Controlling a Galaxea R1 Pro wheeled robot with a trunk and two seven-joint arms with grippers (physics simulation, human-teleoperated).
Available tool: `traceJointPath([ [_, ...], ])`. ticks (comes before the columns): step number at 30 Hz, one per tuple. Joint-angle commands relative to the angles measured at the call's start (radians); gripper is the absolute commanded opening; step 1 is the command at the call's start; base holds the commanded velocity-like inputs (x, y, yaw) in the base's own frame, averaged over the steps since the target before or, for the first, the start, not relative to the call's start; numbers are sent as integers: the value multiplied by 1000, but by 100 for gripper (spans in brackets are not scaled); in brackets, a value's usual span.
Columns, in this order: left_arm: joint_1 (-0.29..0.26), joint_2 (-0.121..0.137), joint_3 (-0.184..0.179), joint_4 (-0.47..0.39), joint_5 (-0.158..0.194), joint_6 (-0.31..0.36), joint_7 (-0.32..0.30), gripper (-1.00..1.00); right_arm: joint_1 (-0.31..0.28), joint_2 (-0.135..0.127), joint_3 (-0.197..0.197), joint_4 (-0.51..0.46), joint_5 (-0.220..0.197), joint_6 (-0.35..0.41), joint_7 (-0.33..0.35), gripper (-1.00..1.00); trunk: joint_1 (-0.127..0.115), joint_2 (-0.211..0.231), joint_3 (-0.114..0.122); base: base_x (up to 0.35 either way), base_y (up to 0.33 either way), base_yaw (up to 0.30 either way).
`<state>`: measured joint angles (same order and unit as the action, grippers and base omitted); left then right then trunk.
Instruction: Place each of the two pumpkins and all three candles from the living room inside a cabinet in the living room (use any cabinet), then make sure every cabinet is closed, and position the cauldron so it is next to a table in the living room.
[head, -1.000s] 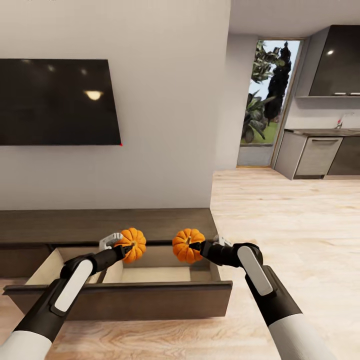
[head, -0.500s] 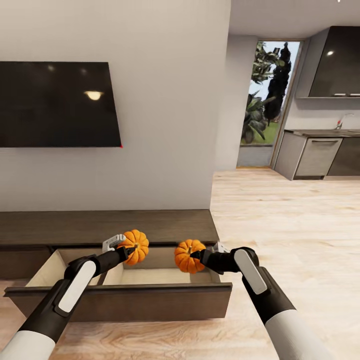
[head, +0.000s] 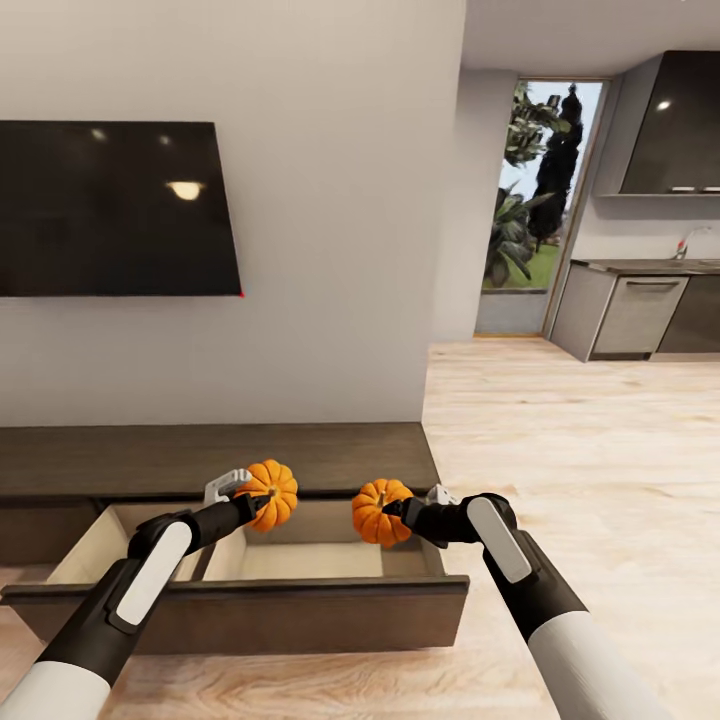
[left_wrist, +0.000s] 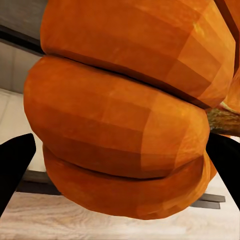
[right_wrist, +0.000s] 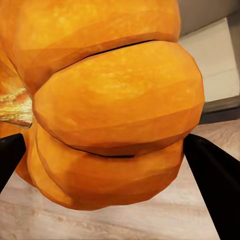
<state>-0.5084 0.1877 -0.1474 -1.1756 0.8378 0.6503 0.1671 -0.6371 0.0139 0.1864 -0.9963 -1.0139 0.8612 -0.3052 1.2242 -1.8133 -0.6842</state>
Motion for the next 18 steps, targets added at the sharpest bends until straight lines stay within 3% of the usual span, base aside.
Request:
traceJointPath([
  [1,-1,1,-2,-1,10,2,10,-100,-1,0,1,0,-11,0,-11,-100,0,-1,-1,72,3,0],
  [10,0,1,-1,-2,10,2,8,-100,-1,1,1,8,-10,-25,-8,-100,0,-1,-1,28,4,0],
  [18,-1,0,-2,-1,11,3,8,-100,-1,5,2,13,-9,-42,-8,-100,0,-1,-1,195,64,0],
])
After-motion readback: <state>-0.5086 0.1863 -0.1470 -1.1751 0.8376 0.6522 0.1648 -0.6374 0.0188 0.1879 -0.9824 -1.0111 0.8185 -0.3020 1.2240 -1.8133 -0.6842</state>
